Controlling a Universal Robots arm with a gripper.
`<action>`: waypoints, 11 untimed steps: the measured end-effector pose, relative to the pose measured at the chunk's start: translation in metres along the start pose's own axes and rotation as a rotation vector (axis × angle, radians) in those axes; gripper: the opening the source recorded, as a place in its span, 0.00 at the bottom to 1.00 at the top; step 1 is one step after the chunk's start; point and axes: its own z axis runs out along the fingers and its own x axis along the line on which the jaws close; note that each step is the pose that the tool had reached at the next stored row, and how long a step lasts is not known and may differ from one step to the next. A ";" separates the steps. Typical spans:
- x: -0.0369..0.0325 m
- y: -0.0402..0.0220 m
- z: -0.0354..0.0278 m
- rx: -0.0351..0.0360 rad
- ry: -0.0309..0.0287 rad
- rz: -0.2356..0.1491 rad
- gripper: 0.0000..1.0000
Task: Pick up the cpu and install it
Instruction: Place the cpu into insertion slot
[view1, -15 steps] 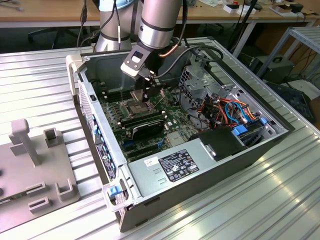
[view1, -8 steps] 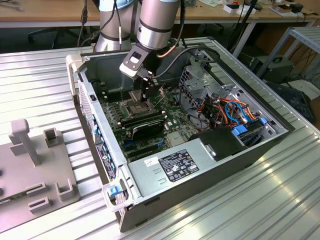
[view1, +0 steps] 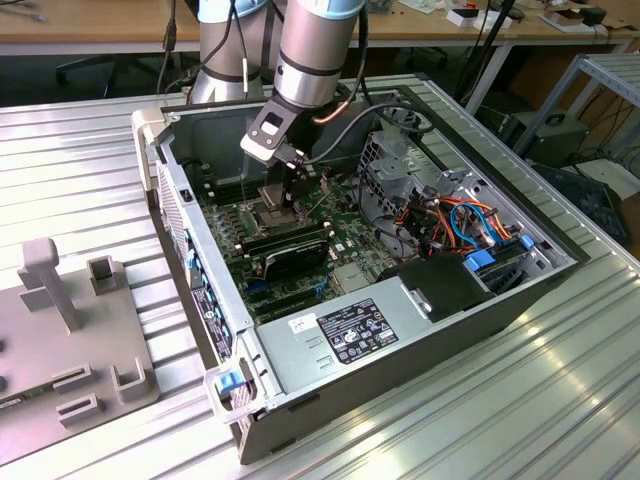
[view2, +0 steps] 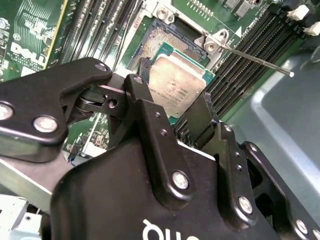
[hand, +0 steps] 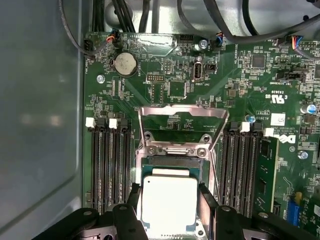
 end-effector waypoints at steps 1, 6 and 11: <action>-0.0002 -0.0006 0.0042 0.0000 -0.0002 -0.009 0.55; -0.0019 -0.0016 0.0062 -0.0020 -0.0004 -0.013 0.55; -0.0031 -0.0016 0.0075 -0.0021 -0.0002 -0.013 0.55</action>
